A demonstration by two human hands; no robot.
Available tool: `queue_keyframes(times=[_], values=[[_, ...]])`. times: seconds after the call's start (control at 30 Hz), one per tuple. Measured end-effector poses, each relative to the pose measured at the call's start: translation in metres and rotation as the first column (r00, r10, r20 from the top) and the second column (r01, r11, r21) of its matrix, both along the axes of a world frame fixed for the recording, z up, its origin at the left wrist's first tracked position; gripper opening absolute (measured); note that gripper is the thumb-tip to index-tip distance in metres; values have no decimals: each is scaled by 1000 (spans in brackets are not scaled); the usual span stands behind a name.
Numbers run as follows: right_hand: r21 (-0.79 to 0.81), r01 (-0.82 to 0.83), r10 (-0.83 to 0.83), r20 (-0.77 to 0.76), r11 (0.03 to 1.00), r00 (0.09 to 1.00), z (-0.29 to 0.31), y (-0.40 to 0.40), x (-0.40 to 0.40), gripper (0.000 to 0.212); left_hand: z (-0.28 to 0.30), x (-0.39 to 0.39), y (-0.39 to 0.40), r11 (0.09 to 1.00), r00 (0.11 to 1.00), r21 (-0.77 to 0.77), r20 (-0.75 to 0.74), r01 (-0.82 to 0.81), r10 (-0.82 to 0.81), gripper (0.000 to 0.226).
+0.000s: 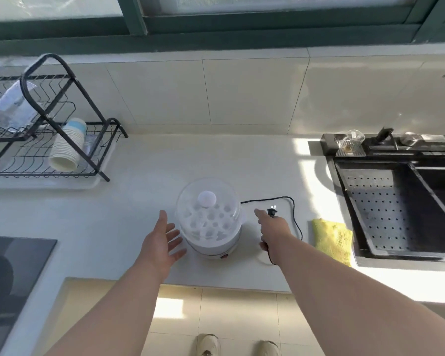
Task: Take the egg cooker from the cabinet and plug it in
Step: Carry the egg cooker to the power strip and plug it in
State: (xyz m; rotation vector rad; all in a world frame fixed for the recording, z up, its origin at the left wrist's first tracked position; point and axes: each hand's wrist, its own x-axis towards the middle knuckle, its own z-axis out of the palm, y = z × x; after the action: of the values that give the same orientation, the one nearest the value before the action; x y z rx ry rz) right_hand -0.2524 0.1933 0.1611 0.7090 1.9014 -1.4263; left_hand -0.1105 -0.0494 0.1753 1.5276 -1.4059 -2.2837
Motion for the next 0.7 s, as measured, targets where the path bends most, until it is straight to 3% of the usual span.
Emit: queue_keyframes(times=[0.3,0.53,0.7], values=[[-206,36,-22,72,978,997,12,-14,2,68,16,-16,1,968,972,118,-114,220,-207,80],[-333,29,1,90,942,996,26,-18,9,72,19,-10,-5,944,944,122,-166,307,-286,92],[-328,-33,51,48,944,998,33,-23,17,79,16,-7,-10,932,926,125,-215,342,-311,55]])
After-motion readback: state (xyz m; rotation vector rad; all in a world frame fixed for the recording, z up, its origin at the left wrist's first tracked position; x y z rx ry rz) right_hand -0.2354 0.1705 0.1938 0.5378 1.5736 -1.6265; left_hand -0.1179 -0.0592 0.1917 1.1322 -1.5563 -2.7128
